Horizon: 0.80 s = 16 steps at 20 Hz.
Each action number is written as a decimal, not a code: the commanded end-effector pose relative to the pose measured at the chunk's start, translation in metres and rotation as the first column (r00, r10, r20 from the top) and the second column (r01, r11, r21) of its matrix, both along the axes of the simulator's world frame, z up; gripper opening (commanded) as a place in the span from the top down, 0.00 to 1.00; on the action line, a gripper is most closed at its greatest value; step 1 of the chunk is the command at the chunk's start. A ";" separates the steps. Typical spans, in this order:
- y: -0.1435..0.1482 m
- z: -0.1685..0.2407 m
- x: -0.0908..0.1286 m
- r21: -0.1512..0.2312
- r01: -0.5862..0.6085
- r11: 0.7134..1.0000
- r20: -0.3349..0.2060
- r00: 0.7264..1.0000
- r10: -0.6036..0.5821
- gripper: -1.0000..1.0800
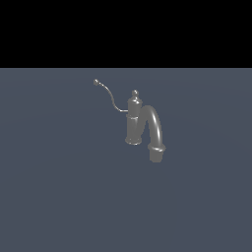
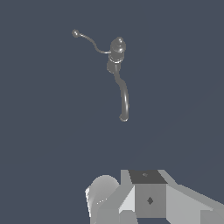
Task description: Turn on the faucet by rotating a designated handle.
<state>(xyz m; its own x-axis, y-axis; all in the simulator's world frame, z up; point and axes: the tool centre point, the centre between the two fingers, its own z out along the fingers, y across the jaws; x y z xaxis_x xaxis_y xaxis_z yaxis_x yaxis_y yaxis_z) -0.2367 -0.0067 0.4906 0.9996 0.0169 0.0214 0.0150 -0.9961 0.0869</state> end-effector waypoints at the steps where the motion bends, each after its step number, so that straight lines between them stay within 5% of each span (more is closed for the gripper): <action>1: 0.001 -0.001 0.007 0.001 0.026 1.000 0.002 1.000 -0.026 1.00; 9: 0.007 -0.009 0.041 0.009 0.160 0.987 0.011 0.987 -0.160 1.00; 16: 0.015 -0.022 0.080 0.020 0.312 0.950 0.020 0.950 -0.312 1.00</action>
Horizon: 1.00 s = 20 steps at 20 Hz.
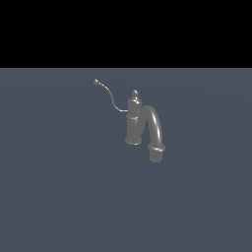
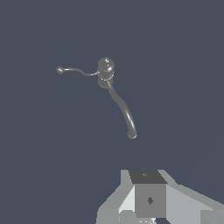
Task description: Turn on the faucet by rotating a designated handle.
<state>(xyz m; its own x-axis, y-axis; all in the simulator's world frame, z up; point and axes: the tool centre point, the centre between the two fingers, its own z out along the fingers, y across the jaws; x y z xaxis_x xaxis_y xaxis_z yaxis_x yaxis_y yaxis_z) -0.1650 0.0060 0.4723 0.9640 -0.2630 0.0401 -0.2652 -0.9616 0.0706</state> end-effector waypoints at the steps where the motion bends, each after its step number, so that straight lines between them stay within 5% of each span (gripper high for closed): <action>1: 0.003 -0.005 0.014 0.004 0.057 0.998 0.004 0.998 -0.057 1.00; 10: 0.015 -0.030 0.064 0.019 0.257 0.966 0.014 0.966 -0.257 1.00; 20: 0.030 -0.066 0.117 0.038 0.467 0.884 0.018 0.884 -0.468 1.00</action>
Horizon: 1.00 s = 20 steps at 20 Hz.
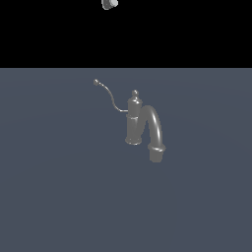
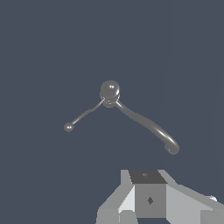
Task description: Turn on the faucet by rotating a designated handle.
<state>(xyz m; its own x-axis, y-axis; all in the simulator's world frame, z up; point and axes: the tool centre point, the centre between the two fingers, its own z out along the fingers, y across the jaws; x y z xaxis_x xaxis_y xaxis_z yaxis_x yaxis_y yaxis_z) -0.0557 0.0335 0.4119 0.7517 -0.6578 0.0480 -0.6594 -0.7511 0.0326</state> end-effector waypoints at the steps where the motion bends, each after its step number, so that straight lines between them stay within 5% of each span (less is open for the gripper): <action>1: 0.004 -0.010 0.013 0.005 0.058 0.998 0.003 0.998 -0.058 1.00; 10: 0.019 -0.052 0.056 0.022 0.261 0.965 0.006 0.965 -0.262 1.00; 20: 0.038 -0.106 0.098 0.041 0.476 0.878 0.000 0.879 -0.477 1.00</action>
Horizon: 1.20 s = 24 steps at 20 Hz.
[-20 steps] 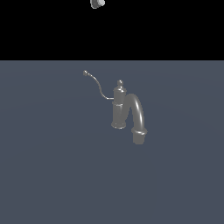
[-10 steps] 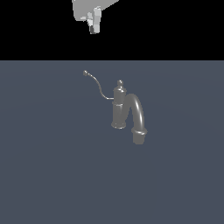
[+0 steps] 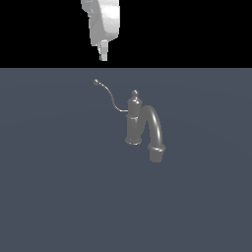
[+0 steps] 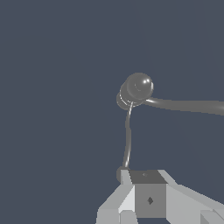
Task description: Turn on the faucet by rotating a designated handle.
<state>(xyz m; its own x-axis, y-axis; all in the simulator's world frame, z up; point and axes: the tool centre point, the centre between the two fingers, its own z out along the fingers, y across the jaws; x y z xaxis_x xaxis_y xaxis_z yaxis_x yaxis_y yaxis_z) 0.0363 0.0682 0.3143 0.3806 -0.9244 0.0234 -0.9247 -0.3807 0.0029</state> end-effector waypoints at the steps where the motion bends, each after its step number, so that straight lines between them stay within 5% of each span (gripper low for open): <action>1: 0.005 -0.015 0.010 0.005 0.060 0.998 0.000 0.998 -0.060 1.00; 12: 0.019 -0.062 0.036 0.020 0.235 0.972 -0.004 0.972 -0.235 1.00; 24: 0.022 -0.072 0.041 0.023 0.272 0.962 -0.007 0.962 -0.272 1.00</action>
<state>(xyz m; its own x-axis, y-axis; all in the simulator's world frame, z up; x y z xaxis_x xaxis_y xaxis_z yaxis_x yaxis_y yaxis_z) 0.0769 0.0902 0.2421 0.1151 -0.9933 0.0000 -0.9933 -0.1151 0.0004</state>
